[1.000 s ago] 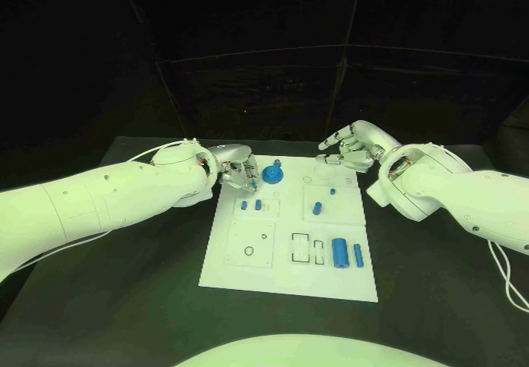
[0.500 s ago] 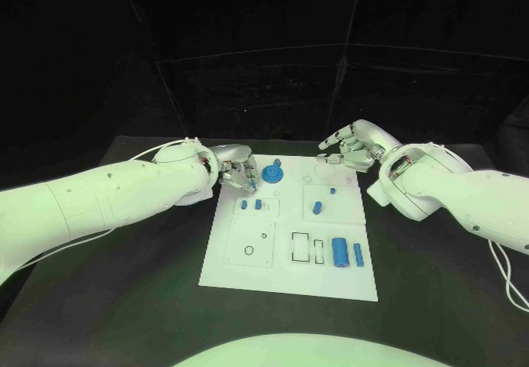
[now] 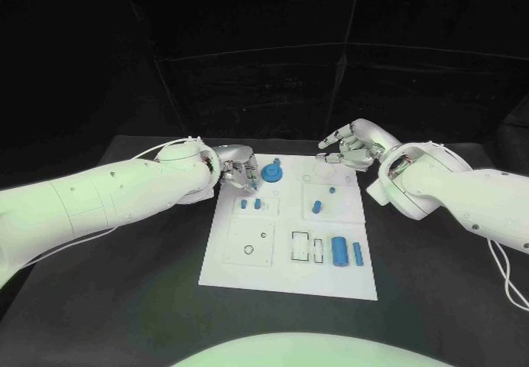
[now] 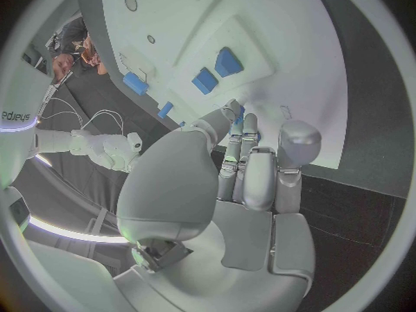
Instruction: Assemble the parts on the task board
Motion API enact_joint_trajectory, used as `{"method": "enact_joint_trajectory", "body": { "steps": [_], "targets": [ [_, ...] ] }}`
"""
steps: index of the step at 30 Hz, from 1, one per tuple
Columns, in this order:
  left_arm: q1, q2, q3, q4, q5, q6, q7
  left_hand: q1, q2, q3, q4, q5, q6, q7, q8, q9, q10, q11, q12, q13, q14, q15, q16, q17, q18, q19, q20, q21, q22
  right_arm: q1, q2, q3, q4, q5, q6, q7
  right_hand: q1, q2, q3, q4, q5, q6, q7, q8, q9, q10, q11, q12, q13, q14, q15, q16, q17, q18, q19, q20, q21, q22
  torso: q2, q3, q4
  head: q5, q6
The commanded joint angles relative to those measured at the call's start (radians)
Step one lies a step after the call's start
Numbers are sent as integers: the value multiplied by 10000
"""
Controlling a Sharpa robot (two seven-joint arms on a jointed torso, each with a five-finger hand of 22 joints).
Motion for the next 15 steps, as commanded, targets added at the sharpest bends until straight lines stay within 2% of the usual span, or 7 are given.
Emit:
{"method": "enact_joint_trajectory", "body": {
  "steps": [1, 15],
  "targets": [
    [-9, 26, -6, 23, 42, 215, -60, -58, -38, 59, -6, -33, 62, 19, -32, 6, 52, 1, -32, 7, 77, -8, -21, -11, -165, 50, -8, 7, 1, 18, 13, 6, 4, 11, -45, 75, 8, 102, 46, 11, 59, -27, 34, 36, -17, -46, -13, -35, -12, 554, -46, -53, 402, 53, -81, 18, -47, -15, 1, -2, 4, 2, 2],
    [-12, 72, -8, -11, 41, 329, -162, -56, -45, 69, -16, -33, 59, 18, -44, 5, 52, 2, -50, 6, 76, -7, -21, -10, -165, 47, -7, 3, 0, 18, 24, 6, -3, 11, -36, 72, 8, 102, 46, 11, 59, -27, 34, 36, -17, -46, -13, -35, -12, 554, -46, -53, 402, 53, -81, 18, -47, -15, -1, 3, 5, -17, -34]
  ]
}}
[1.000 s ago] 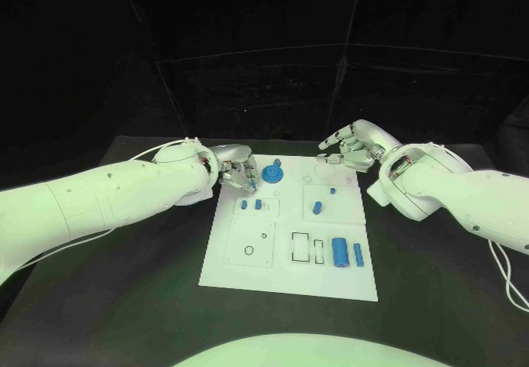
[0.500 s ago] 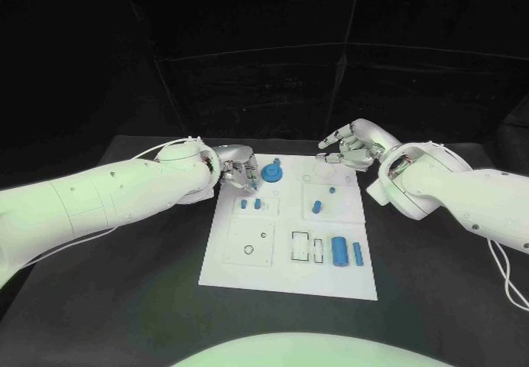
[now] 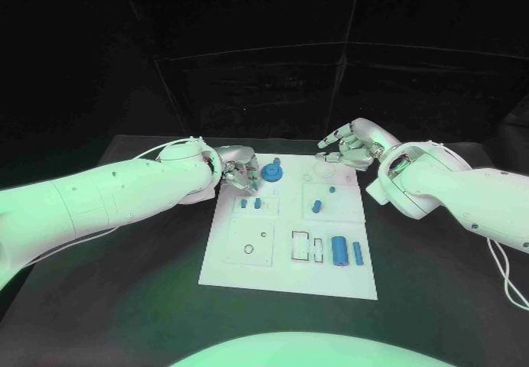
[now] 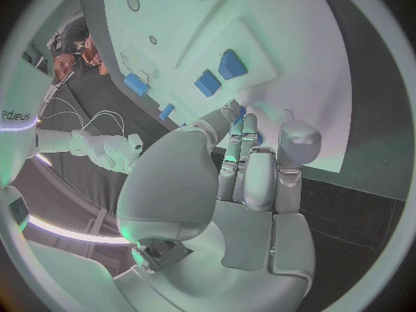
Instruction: Assemble the parts on the task board
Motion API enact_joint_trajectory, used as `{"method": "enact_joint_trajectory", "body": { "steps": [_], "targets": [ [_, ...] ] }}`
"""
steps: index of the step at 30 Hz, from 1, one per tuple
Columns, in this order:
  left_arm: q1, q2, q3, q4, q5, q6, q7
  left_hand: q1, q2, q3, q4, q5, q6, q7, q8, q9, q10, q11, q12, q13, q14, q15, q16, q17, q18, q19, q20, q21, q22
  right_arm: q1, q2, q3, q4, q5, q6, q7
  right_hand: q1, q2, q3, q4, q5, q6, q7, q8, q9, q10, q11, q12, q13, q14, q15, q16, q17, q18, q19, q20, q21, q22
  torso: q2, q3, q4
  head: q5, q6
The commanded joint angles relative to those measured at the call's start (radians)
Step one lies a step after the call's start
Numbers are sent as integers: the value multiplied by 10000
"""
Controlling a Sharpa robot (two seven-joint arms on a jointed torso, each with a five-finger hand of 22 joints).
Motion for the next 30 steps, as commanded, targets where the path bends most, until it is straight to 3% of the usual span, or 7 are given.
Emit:
{"method": "enact_joint_trajectory", "body": {
  "steps": [1, 8, 16, 30],
  "targets": [
    [2, 16, -1, -7, 31, 230, -149, -49, -39, 74, -19, -33, 57, 21, -23, 14, 50, 3, -60, 6, 77, -6, -18, 8, -166, 48, -7, 7, 4, 18, 7, 6, 9, 11, -36, 72, 8, 102, 46, 11, 59, -27, 33, 36, -9, -46, -13, -36, -12, 554, -45, -53, 402, 52, -81, 18, -48, -16, 1, 2, -1, -17, -20],
    [-1, 45, -2, -33, 29, 236, -206, -72, -70, 97, -32, -33, 5, 50, -87, 0, 9, 31, -141, -2, 72, 9, -26, -11, -165, 35, 0, -11, -5, 18, 7, 6, 7, 11, -38, 71, 8, 102, 46, 11, 59, -27, 33, 36, -9, -46, -13, -36, -12, 554, -45, -53, 402, 52, -81, 18, -48, -16, -3, 2, -4, -22, -16],
    [-2, 89, -3, -70, 29, 202, -217, -236, -292, 192, -46, -35, -734, 247, -648, -70, -391, 241, -580, -33, 44, 173, -71, -158, -169, -15, 116, -82, -38, 18, 5, 6, 7, 11, -38, 70, 8, 102, 46, 11, 59, -27, 33, 36, -9, -46, -13, -36, -12, 554, -45, -53, 402, 52, -81, 18, -48, -16, -3, -1, 1, -32, -22],
    [-5, 54, -3, -60, 29, 150, -191, -266, -344, 222, -54, -34, -744, 301, -700, -44, -470, 286, -686, -27, 26, 210, -93, -224, -157, -43, 154, -127, -68, 18, -16, 6, 5, 11, -38, 66, 8, 102, 46, 11, 59, -27, 33, 36, -9, -46, -13, -36, -12, 554, -45, -53, 402, 52, -81, 18, -48, -16, -1, -3, 3, -37, -22]
  ]
}}
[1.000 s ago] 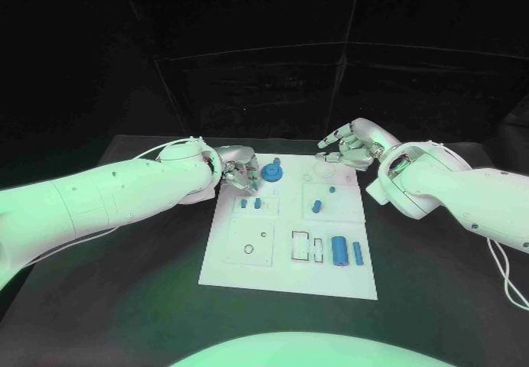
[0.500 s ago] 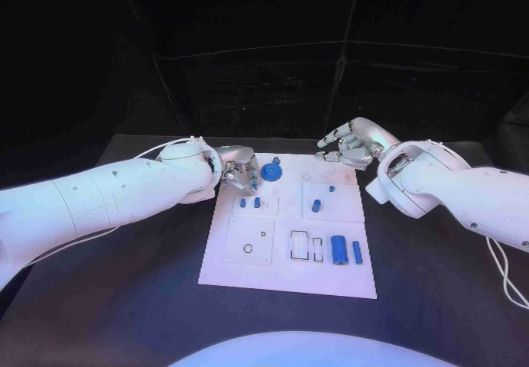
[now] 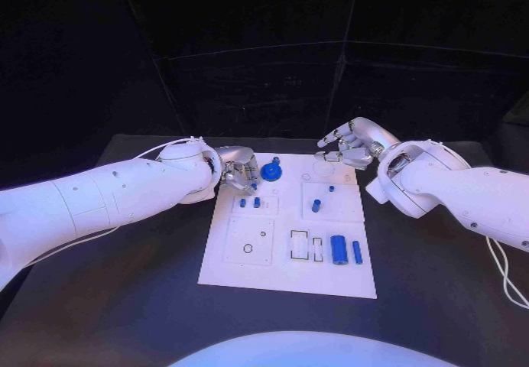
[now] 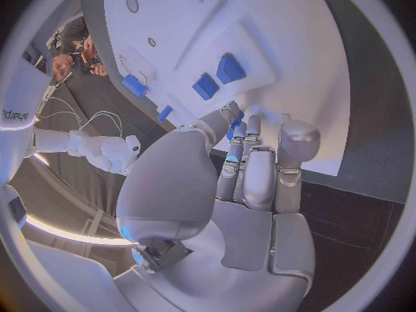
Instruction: Assemble the parts on the task board
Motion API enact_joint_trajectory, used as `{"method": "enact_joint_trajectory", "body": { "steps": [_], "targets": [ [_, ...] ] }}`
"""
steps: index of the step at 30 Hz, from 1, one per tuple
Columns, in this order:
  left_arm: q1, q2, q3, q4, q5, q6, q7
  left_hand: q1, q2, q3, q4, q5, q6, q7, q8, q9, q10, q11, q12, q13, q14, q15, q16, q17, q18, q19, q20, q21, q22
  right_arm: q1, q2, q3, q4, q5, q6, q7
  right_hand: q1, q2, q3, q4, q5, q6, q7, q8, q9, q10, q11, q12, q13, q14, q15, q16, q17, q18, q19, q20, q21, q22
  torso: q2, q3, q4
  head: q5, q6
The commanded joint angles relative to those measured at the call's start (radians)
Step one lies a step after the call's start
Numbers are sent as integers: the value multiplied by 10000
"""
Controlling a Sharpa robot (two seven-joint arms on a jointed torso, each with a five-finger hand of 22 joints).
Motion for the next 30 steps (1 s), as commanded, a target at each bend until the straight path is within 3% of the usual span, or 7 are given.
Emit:
{"method": "enact_joint_trajectory", "body": {
  "steps": [1, 6, 14, 18, 22, 27, 30],
  "targets": [
    [9, -19, 6, 19, 19, 6, -13, -25, -127, 55, -11, -37, -43, 35, -56, 18, -63, -14, -59, -2, 22, 70, -54, -20, -155, -11, 69, -73, -14, 19, -4, 6, 8, 10, -39, 66, 8, 102, 46, 11, 59, -27, 34, 36, -11, -47, -13, -36, -12, 554, -45, -53, 396, 53, -81, 18, -48, -16, 3, -2, 2, 4, 3],
    [7, -100, 6, 66, 20, -42, 13, -25, -234, 59, -62, -37, -72, 45, -108, 20, -135, 13, -142, -3, 0, 92, -82, -97, -139, -43, 95, -130, -58, 19, -13, 6, -33, 10, -23, 49, 19, 102, 69, 20, 76, -14, 33, 47, -5, -164, -13, -207, -191, 541, -45, -90, 328, 73, -129, 19, -107, -131, -2, -5, 2, 3, 2],
    [4, -383, 13, 203, 24, -517, 231, -10, -468, 61, -198, -37, -228, 65, -265, 12, -455, 85, -398, -20, -41, 148, -136, -248, -97, -133, 150, -312, -202, 19, -14, 5, -224, 10, 138, -12, 141, 42, 302, 108, 0, 49, -19, 107, 3, -2360, -78, -4213, -4136, 330, -119, -626, -547, 262, -617, -33, -792, -1308, -5, -7, 12, -19, 23],
    [5, -552, 35, 256, 181, -734, 281, 9, -518, 32, -248, -37, -332, 90, -354, 15, -699, 129, -550, -23, -62, 178, -170, -335, -34, -256, 179, -600, -453, 19, -21, 5, -371, -39, 321, -31, 274, -20, 528, 173, -177, 204, -36, 172, 10, -2596, -106, -5424, -5129, 286, -141, -846, -847, 316, -697, -75, -1043, -1661, -5, -2, 11, -15, 35],
    [5, -696, 151, 259, 424, -1043, 400, 22, -500, 27, -256, -36, -332, 113, -367, 23, -758, 147, -586, -17, -62, 192, -172, -347, -17, -290, 191, -682, -522, 19, -32, 5, -571, -449, 714, -39, 607, -185, 876, 100, -458, 475, -37, 221, 9, -2686, -78, -6880, -6393, 274, -128, -1010, -1060, 337, -697, -76, -1208, -1868, -2, -5, 8, -21, 64],
    [7, -930, 229, 281, 1762, -1754, 1004, 29, -281, 152, -205, -33, -53, 165, -248, 73, -385, 132, -425, 42, -50, 191, -162, -351, 3, -302, 202, -751, -575, 17, -68, 5, -744, -1680, 1287, -33, 1141, -322, 1550, -190, -1044, 836, 38, 191, -8, -2609, 17, -8357, -7794, 274, -48, -1119, -1179, 332, -663, 8, -1309, -1974, -10, -10, -2, -130, 121],
    [8, -1067, 243, 354, 3849, -2290, 2042, -98, -122, 247, -76, -40, 167, 212, -161, 85, -234, 140, -399, 24, -392, 205, -641, -1315, 187, -765, 215, -1699, -1394, -7, -103, 4, -735, -2831, 1607, -26, 1226, -476, 1875, -320, -1330, 991, 11, 123, -16, -2498, 62, -8874, -8377, 273, -22, -1158, -1218, 346, -645, 32, -1335, -1996, -11, 2, -17, -366, 201]
  ]
}}
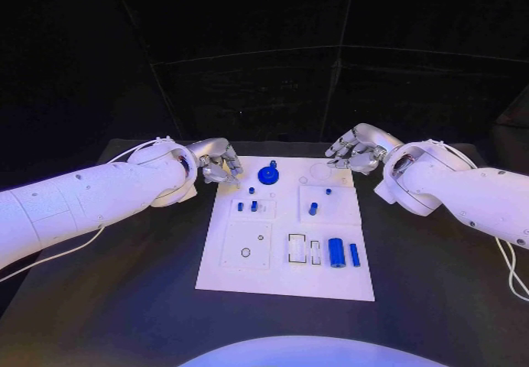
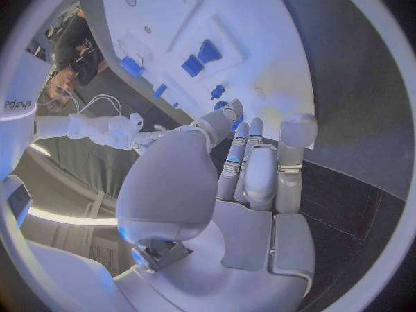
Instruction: Assemble the parts on the task board
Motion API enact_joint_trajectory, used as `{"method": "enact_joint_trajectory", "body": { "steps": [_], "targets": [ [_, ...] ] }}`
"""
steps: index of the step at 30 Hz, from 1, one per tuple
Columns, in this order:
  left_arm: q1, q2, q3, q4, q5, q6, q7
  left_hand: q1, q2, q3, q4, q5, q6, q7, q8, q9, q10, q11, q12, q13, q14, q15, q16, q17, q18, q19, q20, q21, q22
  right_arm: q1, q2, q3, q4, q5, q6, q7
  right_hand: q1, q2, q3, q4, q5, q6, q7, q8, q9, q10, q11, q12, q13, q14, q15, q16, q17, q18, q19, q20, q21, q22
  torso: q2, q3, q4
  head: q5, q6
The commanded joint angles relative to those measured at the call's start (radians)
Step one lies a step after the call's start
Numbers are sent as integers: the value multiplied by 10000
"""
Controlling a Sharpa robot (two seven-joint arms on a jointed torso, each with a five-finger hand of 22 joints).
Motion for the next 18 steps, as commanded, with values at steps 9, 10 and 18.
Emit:
{"method": "enact_joint_trajectory", "body": {
  "steps": [9, 10, 18],
  "targets": [
    [-10, -250, 11, 711, 8303, -1976, 4158, -248, 238, 1, 281, -27, 326, -56, 127, -15, 381, -41, 191, 2, -2431, 2, -2866, -4725, 443, -1776, 39, -2592, -1945, -253, -112, 3, 132, -4506, 1279, -175, -75, -419, 514, -150, -294, 173, -18, -263, -31, 74, 63, -932, -1124, 255, 142, -202, -205, 195, -30, 152, -167, -178, 3, 4, -14, -718, 230],
    [-18, -265, 9, 761, 8854, -2004, 4350, -231, 250, -5, 277, -25, 340, -60, 132, -18, 410, -44, 213, 2, -2588, 5, -2991, -4803, 440, -1902, 43, -2711, -2012, -278, -112, 3, 141, -4648, 1305, -189, -99, -453, 537, -150, -299, 160, -4, -289, -32, 63, 79, -987, -1196, 253, 154, -212, -217, 197, -37, 162, -179, -196, -4, 9, -16, -748, 238],
    [-71, -388, 1, 1000, 10824, -1977, 5101, -183, 316, -78, 271, -28, 359, -43, 134, -31, 422, -11, 260, -11, -3291, 83, -3472, -5147, 420, -2480, 111, -3221, -2301, -464, -104, 1, 363, -5116, 1482, -189, -170, -614, 768, -210, -298, 91, 102, -458, -28, 2, 194, -1316, -1706, 253, 243, -247, -247, 206, -51, 246, -233, -270, 8, -1, -2, -836, 268]
  ]
}}
